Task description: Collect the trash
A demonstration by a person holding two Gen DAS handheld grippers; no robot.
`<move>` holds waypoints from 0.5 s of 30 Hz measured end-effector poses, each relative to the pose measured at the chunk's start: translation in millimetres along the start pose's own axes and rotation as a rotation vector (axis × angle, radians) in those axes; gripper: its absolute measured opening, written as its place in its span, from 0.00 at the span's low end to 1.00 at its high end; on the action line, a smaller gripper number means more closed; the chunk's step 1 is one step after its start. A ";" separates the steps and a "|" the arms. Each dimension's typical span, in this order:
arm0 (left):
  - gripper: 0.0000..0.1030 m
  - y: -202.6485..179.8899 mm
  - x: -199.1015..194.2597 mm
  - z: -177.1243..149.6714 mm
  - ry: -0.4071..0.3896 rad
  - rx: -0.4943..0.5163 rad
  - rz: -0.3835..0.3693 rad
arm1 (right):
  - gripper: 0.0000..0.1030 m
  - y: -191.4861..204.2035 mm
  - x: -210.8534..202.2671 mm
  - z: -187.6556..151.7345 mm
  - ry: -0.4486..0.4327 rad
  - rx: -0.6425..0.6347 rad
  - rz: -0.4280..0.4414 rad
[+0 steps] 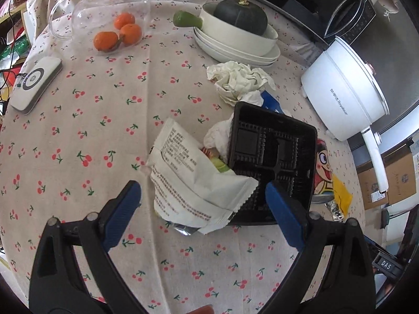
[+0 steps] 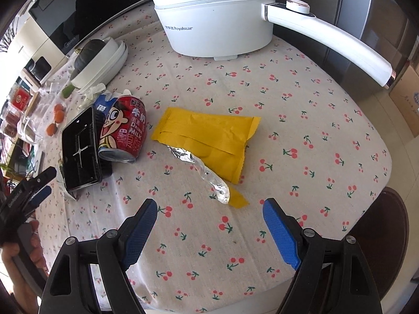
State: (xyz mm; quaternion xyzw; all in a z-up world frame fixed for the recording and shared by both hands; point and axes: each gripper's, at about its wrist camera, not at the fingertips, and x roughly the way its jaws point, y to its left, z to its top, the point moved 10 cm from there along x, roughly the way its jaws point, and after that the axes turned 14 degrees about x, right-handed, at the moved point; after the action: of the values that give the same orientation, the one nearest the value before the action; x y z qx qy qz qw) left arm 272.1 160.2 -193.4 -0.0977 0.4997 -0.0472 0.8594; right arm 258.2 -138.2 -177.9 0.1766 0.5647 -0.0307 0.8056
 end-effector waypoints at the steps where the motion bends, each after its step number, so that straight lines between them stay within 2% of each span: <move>1: 0.90 1.8 5.1 -0.5 0.010 -0.010 0.000 | 0.82 0.9 1.1 0.4 0.000 0.002 0.001; 5: 0.72 4.3 15.1 -6.5 0.047 -0.071 -0.040 | 0.82 4.9 5.7 -2.3 0.006 -0.004 -0.002; 9: 0.57 6.2 7.6 -8.2 0.041 -0.080 -0.054 | 0.82 8.5 6.3 -9.2 0.011 -0.022 -0.005; 11: 0.54 10.0 2.1 -11.2 0.041 -0.093 -0.062 | 0.82 11.1 3.4 -11.9 0.008 -0.038 -0.002; 12: 0.48 11.6 -0.5 -13.4 0.047 -0.098 -0.066 | 0.82 12.4 1.5 -13.2 0.006 -0.044 0.002; 15: 0.46 17.8 -8.3 -20.7 0.062 -0.107 -0.059 | 0.82 18.7 -3.9 -15.5 0.005 -0.056 0.021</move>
State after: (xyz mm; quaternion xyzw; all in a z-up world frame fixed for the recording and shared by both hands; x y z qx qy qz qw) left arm 249.7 176.5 -200.1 -0.1568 0.5248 -0.0489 0.8352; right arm 247.5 -116.3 -174.2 0.1600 0.5656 -0.0059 0.8090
